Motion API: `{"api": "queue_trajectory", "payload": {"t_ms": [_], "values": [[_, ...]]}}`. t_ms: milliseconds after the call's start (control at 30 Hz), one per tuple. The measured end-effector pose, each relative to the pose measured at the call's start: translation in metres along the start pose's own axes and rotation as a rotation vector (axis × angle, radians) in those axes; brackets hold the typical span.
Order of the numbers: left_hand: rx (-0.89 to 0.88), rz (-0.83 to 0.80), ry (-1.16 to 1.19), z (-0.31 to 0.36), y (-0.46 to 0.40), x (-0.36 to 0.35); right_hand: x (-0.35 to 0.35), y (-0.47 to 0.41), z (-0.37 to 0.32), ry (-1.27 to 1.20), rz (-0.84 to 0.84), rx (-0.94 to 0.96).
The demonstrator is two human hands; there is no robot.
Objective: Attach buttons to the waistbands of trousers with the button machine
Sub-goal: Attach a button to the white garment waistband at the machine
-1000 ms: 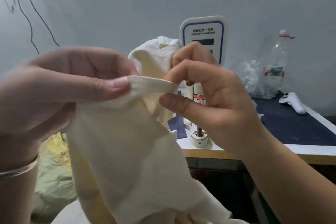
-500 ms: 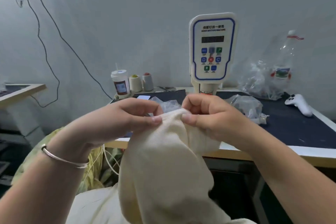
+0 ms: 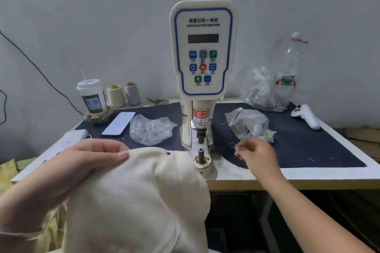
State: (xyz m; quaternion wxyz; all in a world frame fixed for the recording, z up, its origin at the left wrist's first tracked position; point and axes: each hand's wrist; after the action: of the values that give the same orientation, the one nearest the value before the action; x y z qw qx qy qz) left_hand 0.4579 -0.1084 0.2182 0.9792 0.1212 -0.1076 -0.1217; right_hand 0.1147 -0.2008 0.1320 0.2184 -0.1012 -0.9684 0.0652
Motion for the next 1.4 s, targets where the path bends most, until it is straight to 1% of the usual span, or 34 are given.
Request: {"api": "queue_trajectory", "payload": {"t_ms": [33,67,100,200,267,400,500,567,600,667,700,767,867,933,967,1067,1100,1200,1267,1300,1333,1400], "values": [[0.028,0.032,-0.026,0.000,-0.009,0.001,0.004,-0.014,0.014,0.187,0.115,0.018],[0.057,0.057,-0.038,-0.001,-0.017,0.001,0.006,-0.027,0.027,0.346,0.176,0.044],[0.085,0.072,-0.040,-0.002,-0.026,0.000,0.008,-0.041,0.037,0.453,0.191,0.082],[0.160,0.091,-0.047,-0.007,-0.046,0.001,0.006,-0.078,0.059,0.690,0.104,0.183],[0.209,0.113,-0.060,-0.012,-0.055,0.009,0.004,-0.099,0.063,0.840,0.048,0.147],[0.296,0.233,-0.067,-0.021,-0.076,0.027,-0.001,-0.129,0.057,0.880,-0.026,-0.022],[0.325,0.345,-0.163,-0.032,-0.100,0.032,-0.003,-0.143,0.054,0.913,-0.087,-0.078],[0.337,0.410,-0.317,-0.041,-0.119,0.027,-0.002,-0.145,0.057,0.912,-0.082,-0.051],[0.346,0.405,-0.413,-0.046,-0.128,0.022,-0.002,-0.145,0.061,0.898,-0.064,-0.023],[0.349,0.353,-0.532,-0.050,-0.141,0.010,-0.004,-0.140,0.068,0.857,0.008,0.021],[0.352,0.314,-0.539,-0.049,-0.143,0.007,-0.005,-0.138,0.072,0.833,0.047,0.038],[0.343,0.220,-0.436,-0.040,-0.136,0.006,-0.008,-0.137,0.078,0.809,0.090,0.073],[0.332,0.075,-0.183,-0.024,-0.115,0.013,-0.008,-0.138,0.083,0.769,0.101,0.110],[0.342,0.027,-0.131,-0.022,-0.108,0.020,-0.002,-0.132,0.084,0.700,0.158,0.124],[0.344,0.037,-0.139,-0.022,-0.106,0.022,0.002,-0.126,0.084,0.650,0.204,0.172],[0.357,0.091,-0.161,-0.024,-0.103,0.020,0.012,-0.096,0.087,0.497,0.338,0.418],[0.364,0.125,-0.172,-0.026,-0.104,0.019,0.015,-0.088,0.087,0.473,0.366,0.457],[0.332,0.278,-0.171,-0.031,-0.114,0.014,0.018,-0.071,0.081,0.492,0.420,0.447],[0.307,0.362,-0.201,-0.033,-0.122,0.010,0.013,-0.054,0.068,0.460,0.437,0.521],[0.299,0.392,-0.220,-0.034,-0.126,0.007,0.007,-0.042,0.062,0.407,0.408,0.594],[0.294,0.416,-0.225,-0.035,-0.129,0.004,0.000,-0.028,0.056,0.346,0.344,0.669],[0.273,0.467,-0.214,-0.034,-0.134,-0.003,-0.016,0.005,0.049,0.233,0.156,0.806]]}}
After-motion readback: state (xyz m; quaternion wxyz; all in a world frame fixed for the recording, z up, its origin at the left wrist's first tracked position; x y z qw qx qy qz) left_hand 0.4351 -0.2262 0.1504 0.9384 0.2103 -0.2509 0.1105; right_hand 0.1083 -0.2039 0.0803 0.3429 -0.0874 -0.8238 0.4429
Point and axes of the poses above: each hand's wrist, its own y-axis away from the middle knuckle, its own x-axis out of the back of the hand, z = x × y, and after that the axes turned 1 degree about x, right-handed
